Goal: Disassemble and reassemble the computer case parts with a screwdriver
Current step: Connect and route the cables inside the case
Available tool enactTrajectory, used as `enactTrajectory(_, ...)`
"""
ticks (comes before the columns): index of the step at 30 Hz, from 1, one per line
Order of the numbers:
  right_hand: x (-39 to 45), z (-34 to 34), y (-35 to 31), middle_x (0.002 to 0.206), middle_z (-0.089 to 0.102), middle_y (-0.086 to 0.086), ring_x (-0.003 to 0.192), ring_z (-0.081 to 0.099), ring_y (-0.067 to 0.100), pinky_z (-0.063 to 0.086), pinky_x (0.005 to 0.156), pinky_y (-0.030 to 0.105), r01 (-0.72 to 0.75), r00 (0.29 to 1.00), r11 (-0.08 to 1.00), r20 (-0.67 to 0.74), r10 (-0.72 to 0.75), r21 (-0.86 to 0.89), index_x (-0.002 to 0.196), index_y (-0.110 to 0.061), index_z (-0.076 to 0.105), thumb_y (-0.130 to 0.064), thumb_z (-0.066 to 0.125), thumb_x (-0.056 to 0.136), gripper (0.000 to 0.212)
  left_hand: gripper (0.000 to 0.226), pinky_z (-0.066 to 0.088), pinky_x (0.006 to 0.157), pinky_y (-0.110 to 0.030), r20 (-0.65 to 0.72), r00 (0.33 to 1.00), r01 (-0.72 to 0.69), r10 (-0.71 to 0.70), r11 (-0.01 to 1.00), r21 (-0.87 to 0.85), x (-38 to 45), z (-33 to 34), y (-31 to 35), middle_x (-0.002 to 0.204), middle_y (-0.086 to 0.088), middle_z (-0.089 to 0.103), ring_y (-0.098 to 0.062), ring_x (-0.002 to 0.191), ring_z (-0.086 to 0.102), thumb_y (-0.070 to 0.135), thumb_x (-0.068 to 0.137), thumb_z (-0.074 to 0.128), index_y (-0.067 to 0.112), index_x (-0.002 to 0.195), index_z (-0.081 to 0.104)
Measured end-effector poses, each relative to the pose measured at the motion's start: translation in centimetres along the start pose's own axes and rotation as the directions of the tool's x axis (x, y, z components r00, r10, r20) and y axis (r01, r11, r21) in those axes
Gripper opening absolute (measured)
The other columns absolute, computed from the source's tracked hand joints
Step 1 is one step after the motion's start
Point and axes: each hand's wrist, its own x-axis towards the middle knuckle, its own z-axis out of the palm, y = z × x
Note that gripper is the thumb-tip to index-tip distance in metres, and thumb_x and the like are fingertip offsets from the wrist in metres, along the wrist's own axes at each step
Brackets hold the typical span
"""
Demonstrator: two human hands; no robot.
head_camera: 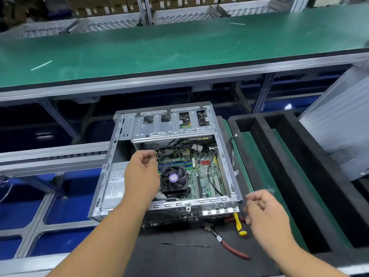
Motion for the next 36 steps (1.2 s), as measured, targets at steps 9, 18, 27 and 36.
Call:
enactTrajectory(9, -4.0, 1.8, 4.5, 0.114, 0.054, -0.02, 0.09, 0.061, 0.008, 0.049, 0.08, 0.029, 0.474, 0.853, 0.698, 0.476, -0.214, -0.536, 0.118, -0.038, 0.059, -0.036, 0.055, 0.098, 0.021, 0.011, 0.043, 0.054, -0.022, 0.276, 0.959, -0.137, 0.07, 0.963, 0.23, -0.4, 0.5, 0.1, 0.077, 0.018, 0.067, 0.004, 0.066, 0.061, 0.03, 0.095, 0.062, 0.037, 0.088, 0.066)
enactTrajectory(18, -3.1, 4.3, 2.0, 0.115, 0.06, 0.004, 0.099, 0.063, 0.028, 0.042, 0.072, 0.034, 0.517, 0.808, 0.423, 0.588, 0.047, -0.744, 0.104, -0.023, 0.046, -0.027, 0.049, 0.095, 0.01, 0.031, 0.047, 0.066, -0.018, 0.275, 0.961, -0.083, -0.001, 0.952, 0.294, 1.2, 0.7, -0.2, 0.123, 0.011, 0.061, -0.006, 0.084, 0.063, 0.032, 0.096, 0.064, 0.032, 0.126, 0.057)
enactTrajectory(27, -4.1, 0.8, -4.7, 0.088, 0.052, -0.012, 0.08, 0.052, 0.004, 0.04, 0.071, 0.027, 0.572, 0.744, 0.593, 0.663, -0.083, -0.567, 0.099, -0.039, 0.039, -0.037, 0.041, 0.094, 0.006, 0.063, 0.051, 0.093, -0.041, 0.32, 0.936, -0.09, -0.144, 0.783, 0.616, 5.7, 3.8, 0.2, 0.136, -0.012, 0.057, -0.033, 0.116, 0.059, 0.048, 0.094, 0.059, 0.013, 0.144, 0.044)
enactTrajectory(36, -0.9, 0.0, -14.6, 0.063, 0.028, 0.006, 0.055, 0.022, 0.022, 0.018, 0.052, 0.038, 0.012, 0.882, 0.971, 0.454, -0.123, 0.239, 0.076, -0.008, 0.058, -0.046, 0.066, 0.074, 0.038, 0.09, 0.049, 0.099, -0.049, -0.018, 0.935, 0.335, -0.355, 0.863, 0.379, 8.1, 6.3, -0.8, 0.136, -0.022, 0.049, -0.04, 0.118, 0.055, 0.052, 0.082, 0.076, -0.004, 0.138, 0.034)
